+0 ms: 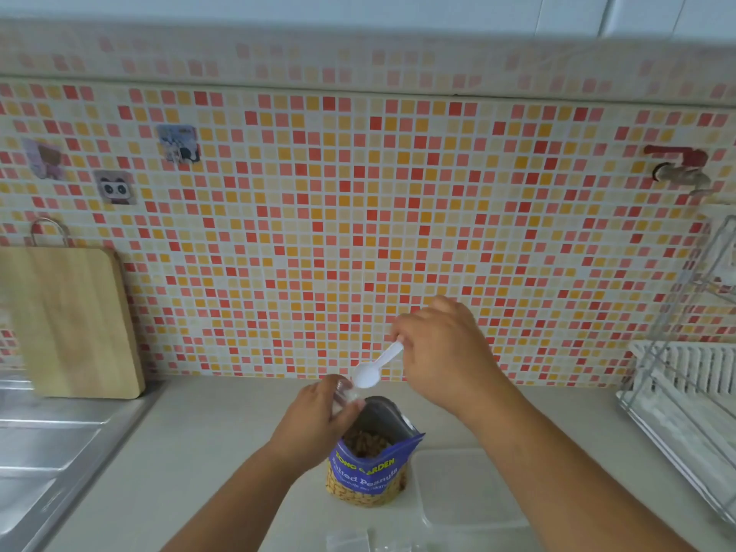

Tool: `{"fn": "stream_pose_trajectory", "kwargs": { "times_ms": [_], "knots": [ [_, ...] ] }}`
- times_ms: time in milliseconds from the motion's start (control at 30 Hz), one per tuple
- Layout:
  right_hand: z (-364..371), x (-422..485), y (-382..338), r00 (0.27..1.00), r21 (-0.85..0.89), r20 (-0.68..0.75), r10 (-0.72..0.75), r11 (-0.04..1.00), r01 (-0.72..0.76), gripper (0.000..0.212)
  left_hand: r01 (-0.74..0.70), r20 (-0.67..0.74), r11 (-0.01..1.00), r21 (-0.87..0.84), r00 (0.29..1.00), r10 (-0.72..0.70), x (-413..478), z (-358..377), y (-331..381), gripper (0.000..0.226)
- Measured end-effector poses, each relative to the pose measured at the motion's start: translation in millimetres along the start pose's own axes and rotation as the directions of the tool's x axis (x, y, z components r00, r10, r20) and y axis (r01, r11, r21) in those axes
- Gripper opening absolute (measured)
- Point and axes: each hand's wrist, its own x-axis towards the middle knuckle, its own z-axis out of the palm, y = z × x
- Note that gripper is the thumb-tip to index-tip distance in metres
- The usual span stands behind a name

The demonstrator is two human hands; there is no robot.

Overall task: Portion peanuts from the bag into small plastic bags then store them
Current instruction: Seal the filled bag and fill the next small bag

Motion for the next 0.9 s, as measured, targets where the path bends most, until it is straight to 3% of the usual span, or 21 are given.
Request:
{"fn": "stream_pose_trajectory", "kwargs": {
  "times_ms": [67,200,267,467,667,900],
  "knots": [
    [2,-8,4,0.994,-0.030,0.038,0.102,0.994,-0.101,0.022,0.019,-0.006,0.999,-0.043,1.000,-0.019,1,-6,-3,0.031],
    [44,-29,-15,0.906,-0.056,0.388,0.169,0.986,-0.159,0.025,0.041,0.107,0.999,-0.031,0.994,-0.038,-6,-5,-7,0.033],
    [66,-40,-26,0.852,-0.099,0.492,0.177,0.984,-0.148,0.028,0.065,0.150,0.998,-0.004,0.987,-0.064,-11,-1,-10,0.035],
    [100,-51,-26,0.762,-0.075,0.540,0.357,0.922,-0.379,0.030,0.088,0.144,0.996,-0.023,0.986,-0.083,-11,1,-6,0.035],
    [112,-29,-27,0.626,-0.196,0.637,0.450,0.880,-0.433,0.028,0.118,0.139,0.992,-0.033,0.984,-0.112,-11,5,-5,0.039],
    [119,-27,-18,0.547,-0.141,0.569,0.614,0.728,-0.671,0.025,0.168,0.144,0.985,-0.046,0.977,-0.160,-7,3,-1,0.044]
  ]
}}
